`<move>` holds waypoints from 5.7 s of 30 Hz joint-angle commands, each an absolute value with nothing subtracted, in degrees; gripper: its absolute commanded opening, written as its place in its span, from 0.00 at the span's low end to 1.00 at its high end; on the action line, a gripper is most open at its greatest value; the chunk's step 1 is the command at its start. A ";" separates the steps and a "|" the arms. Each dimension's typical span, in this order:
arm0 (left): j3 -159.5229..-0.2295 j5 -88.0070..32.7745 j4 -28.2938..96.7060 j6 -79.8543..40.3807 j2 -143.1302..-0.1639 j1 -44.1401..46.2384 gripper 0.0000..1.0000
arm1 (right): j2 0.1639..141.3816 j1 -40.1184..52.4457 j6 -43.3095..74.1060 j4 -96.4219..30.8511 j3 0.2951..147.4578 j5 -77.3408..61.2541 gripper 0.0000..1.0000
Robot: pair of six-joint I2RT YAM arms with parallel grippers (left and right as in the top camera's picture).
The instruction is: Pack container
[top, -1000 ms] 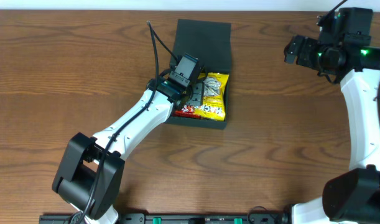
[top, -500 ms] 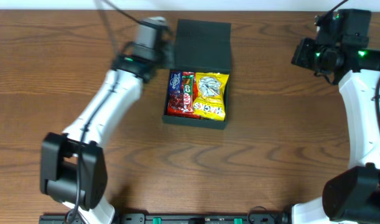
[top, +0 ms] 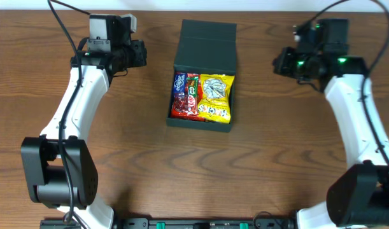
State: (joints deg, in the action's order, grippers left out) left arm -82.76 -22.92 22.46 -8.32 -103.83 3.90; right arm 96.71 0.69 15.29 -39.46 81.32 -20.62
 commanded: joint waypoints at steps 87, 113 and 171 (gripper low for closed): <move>-110.13 -54.74 13.37 -25.52 -140.44 4.27 0.05 | 142.71 5.15 14.02 -21.04 110.50 -62.98 0.01; -114.43 -53.91 41.87 12.84 -118.13 3.49 0.06 | 119.13 3.79 -16.25 -53.98 112.81 -46.46 0.02; -65.76 -10.55 45.04 1.08 -27.94 22.55 0.06 | 48.51 4.99 -22.96 -88.84 87.37 -27.24 0.02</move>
